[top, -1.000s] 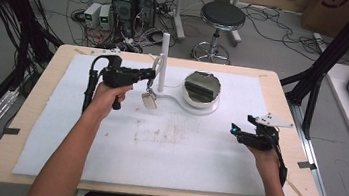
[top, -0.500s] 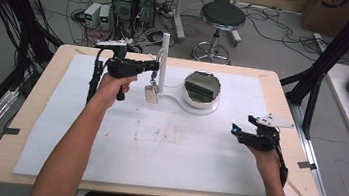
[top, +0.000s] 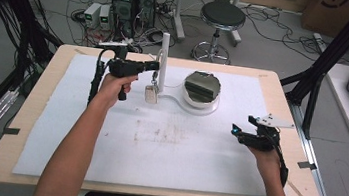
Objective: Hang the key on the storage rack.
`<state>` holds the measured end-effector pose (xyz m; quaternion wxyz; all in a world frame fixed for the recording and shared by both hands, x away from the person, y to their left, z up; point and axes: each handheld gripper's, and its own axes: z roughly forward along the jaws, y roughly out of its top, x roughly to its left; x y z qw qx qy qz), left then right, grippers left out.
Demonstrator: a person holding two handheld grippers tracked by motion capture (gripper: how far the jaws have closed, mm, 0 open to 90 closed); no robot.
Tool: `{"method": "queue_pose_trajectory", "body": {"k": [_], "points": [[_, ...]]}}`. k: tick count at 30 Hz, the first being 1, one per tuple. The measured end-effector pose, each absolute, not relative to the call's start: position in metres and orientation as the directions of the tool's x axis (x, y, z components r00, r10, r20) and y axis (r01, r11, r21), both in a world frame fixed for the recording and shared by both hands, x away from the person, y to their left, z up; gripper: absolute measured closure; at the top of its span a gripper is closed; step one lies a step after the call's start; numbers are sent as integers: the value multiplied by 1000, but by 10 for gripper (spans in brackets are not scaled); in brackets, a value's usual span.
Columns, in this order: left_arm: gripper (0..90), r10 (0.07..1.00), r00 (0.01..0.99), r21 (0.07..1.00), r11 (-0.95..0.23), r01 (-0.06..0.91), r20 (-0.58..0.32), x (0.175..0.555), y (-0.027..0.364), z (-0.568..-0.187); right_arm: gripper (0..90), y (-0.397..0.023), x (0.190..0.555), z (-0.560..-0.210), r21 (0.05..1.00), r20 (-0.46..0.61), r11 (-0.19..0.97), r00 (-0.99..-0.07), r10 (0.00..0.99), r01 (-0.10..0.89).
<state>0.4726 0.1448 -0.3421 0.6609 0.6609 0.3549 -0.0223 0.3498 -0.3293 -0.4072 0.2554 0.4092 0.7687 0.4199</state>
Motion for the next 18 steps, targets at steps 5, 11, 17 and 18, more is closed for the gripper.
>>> {"method": "queue_pose_trajectory", "body": {"k": [5,11,17,18], "points": [[750,452,731,851,144,505,-510,475,145,-343,265,-330,350,-407,856,-51,313,-536,843,411],[744,500,714,856,120,503,-489,475,142,-344,265,-330,350,-407,856,-51,313,-537,842,410],[673,580,684,866,81,493,-443,474,140,-345,265,-330,350,-407,857,-47,310,-536,843,411],[665,589,681,870,79,486,-434,473,140,-345,265,-330,350,-407,857,-50,312,-537,842,409]]}}
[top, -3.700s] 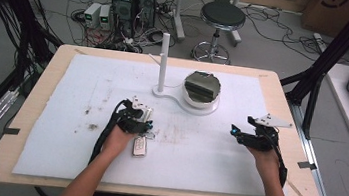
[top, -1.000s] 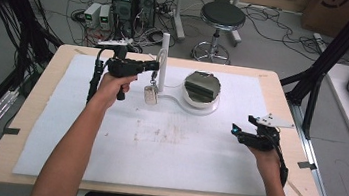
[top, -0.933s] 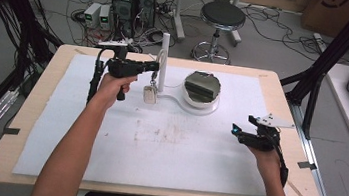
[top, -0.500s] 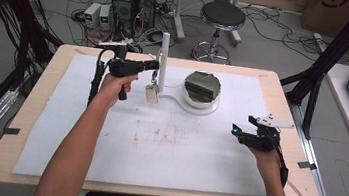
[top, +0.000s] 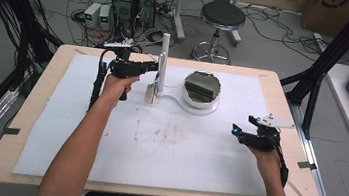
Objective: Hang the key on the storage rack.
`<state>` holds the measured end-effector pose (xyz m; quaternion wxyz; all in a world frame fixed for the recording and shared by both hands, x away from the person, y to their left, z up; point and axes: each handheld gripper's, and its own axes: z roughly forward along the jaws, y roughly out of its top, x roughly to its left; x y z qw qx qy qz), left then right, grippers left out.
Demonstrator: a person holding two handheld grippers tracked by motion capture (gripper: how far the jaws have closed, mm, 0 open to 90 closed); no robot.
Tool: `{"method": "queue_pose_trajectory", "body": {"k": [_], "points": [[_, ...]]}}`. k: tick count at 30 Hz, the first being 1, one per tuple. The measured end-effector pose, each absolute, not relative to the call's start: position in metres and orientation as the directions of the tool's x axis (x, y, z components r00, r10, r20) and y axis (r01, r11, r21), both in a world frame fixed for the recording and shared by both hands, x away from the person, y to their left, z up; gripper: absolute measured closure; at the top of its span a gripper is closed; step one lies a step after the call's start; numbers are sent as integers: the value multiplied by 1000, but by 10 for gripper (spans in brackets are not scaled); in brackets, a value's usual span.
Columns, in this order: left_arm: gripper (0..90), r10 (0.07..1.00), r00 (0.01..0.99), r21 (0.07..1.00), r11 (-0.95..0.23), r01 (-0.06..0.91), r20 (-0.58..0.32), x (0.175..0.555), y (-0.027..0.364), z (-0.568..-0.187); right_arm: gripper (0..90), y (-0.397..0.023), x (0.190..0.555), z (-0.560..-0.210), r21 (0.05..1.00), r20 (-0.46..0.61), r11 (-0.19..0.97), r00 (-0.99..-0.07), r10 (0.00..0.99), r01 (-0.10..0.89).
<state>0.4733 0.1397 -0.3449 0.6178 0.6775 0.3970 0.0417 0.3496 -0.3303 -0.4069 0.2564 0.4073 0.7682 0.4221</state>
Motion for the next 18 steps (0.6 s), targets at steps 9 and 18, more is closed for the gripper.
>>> {"method": "queue_pose_trajectory", "body": {"k": [9,18], "points": [[498,682,667,921,26,389,-301,456,152,-344,265,-330,349,-406,859,-55,313,-535,843,406],[275,738,650,957,-21,289,-180,421,166,-349,264,-327,348,-404,861,-66,322,-540,839,395]]}}
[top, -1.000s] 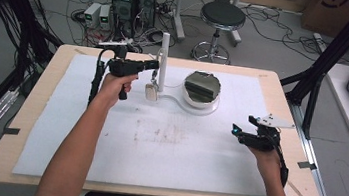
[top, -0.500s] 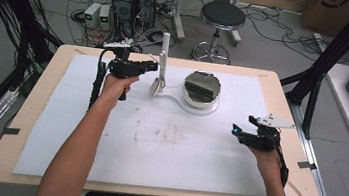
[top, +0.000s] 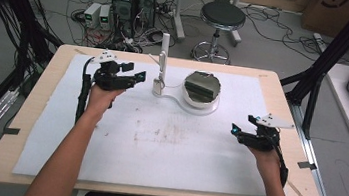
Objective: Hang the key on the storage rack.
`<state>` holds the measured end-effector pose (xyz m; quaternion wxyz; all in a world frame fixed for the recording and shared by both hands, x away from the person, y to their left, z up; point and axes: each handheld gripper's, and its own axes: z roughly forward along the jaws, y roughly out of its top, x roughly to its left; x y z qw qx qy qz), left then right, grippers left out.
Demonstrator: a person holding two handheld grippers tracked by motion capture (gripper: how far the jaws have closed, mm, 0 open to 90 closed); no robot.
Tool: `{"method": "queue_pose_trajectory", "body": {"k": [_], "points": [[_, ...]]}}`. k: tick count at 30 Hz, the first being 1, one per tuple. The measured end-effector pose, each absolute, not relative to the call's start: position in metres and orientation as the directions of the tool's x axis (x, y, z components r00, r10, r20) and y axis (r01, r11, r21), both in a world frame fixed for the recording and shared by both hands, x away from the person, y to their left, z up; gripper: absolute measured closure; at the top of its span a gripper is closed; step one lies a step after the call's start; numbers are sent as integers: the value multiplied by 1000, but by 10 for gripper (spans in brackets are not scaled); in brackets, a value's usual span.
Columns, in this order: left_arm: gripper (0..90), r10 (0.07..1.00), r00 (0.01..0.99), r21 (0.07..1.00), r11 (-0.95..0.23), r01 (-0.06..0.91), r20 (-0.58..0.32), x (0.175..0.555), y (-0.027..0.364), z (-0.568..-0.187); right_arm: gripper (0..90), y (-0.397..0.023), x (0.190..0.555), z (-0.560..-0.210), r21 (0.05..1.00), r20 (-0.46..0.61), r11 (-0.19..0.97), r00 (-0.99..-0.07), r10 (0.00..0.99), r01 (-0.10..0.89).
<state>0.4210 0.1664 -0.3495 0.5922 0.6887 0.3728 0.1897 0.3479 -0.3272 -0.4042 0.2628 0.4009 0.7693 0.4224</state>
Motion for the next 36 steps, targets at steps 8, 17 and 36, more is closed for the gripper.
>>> {"method": "queue_pose_trajectory", "body": {"k": [8,17,36], "points": [[203,751,657,972,-97,213,-69,389,183,-366,264,-325,348,-404,859,-67,325,-542,838,396],[206,780,623,967,-109,230,-60,357,205,-393,261,-324,350,-407,851,-65,333,-549,833,405],[201,817,570,963,-74,259,-91,339,214,-406,231,-322,350,-410,843,-78,354,-559,825,405]]}}
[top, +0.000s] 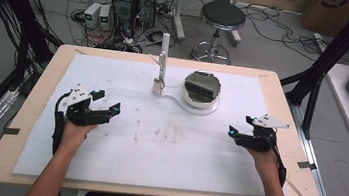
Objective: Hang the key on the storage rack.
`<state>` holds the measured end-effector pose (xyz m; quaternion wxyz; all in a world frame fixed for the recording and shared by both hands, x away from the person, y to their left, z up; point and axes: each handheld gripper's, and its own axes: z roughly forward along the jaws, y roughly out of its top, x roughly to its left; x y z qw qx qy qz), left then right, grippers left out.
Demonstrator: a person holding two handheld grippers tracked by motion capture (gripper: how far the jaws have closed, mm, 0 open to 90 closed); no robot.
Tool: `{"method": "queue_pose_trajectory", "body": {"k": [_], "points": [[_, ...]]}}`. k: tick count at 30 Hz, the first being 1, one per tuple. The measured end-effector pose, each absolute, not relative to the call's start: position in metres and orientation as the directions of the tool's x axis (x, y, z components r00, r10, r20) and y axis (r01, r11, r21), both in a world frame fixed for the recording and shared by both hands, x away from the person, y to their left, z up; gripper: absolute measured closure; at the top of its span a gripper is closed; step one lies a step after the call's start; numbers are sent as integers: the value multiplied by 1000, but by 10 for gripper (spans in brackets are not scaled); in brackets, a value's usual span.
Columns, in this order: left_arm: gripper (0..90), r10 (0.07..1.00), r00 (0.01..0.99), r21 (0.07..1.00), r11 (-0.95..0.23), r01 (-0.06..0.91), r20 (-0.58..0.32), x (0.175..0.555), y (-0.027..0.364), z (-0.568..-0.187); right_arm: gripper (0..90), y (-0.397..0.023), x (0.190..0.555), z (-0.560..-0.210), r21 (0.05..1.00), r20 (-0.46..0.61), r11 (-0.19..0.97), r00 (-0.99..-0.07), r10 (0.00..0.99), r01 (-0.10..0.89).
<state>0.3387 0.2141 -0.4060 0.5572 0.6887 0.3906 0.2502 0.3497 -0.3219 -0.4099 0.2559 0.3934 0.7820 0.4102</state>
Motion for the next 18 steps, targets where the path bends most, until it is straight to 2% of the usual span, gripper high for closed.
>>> {"method": "queue_pose_trajectory", "body": {"k": [18], "points": [[201,815,572,960,-78,270,-95,334,215,-412,230,-318,349,-410,841,-79,356,-558,826,408]]}}
